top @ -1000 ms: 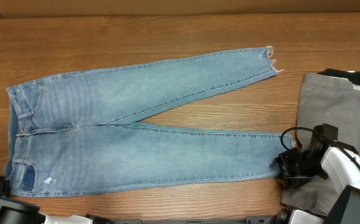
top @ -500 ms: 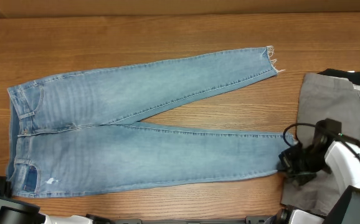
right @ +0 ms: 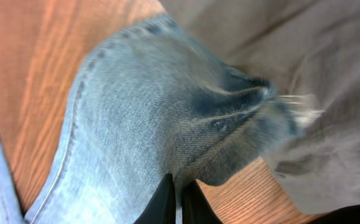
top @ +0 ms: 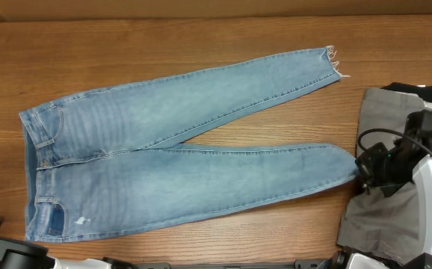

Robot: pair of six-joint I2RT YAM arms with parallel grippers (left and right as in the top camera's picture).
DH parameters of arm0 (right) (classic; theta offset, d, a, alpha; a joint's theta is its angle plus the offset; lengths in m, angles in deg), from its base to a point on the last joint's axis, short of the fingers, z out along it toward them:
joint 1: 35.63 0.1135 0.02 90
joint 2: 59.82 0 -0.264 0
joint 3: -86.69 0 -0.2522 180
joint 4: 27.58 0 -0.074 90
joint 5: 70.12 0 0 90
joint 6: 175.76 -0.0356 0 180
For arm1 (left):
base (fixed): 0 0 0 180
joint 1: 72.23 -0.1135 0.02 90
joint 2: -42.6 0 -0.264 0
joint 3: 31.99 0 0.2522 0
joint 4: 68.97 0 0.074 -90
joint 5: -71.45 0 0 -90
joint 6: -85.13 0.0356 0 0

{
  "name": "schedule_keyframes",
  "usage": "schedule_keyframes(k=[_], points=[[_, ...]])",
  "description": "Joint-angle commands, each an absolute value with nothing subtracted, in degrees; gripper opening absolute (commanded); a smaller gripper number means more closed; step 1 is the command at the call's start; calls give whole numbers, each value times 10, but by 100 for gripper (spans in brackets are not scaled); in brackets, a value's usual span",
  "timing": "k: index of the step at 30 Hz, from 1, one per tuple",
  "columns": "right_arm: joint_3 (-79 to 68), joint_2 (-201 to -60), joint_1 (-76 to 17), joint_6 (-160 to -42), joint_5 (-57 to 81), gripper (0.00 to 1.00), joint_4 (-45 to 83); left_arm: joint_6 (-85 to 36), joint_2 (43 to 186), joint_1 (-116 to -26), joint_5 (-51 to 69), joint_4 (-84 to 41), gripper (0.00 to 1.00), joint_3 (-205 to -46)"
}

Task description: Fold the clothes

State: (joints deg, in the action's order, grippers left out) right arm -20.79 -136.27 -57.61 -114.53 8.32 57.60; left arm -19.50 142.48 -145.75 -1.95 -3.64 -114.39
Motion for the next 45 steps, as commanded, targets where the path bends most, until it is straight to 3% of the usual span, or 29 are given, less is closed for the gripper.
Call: schedule_keyframes(k=[1,6,15,20,24,29,32,38,45], points=[[-163,-1352,-574,-1118,100,4,582,-186,1381,-1461,-7,-24,4,-1174],[-157,-1352,-574,-1114,100,4,583,-193,1373,-1457,-15,7,36,-1148],[-157,-1352,-574,-1114,100,4,582,-175,1374,-1456,-46,-50,61,-1006],[-157,-1352,-574,-1114,100,4,579,-175,1374,-1457,-49,-100,65,-961],[-157,-1352,-574,-1114,100,4,578,-175,1374,-1457,-50,-122,58,-948],[-157,-1352,-574,-1114,100,4,574,-178,1374,-1457,-56,-128,31,-944],[-157,-1352,-574,-1114,100,4,574,-178,1374,-1457,-56,-128,5,-944],[-157,-1352,-574,-1114,100,4,574,-191,1374,-1457,-50,-88,4,-973],[-157,-1348,-574,-1109,100,4,590,-199,1373,-1480,-52,59,4,-1124]])
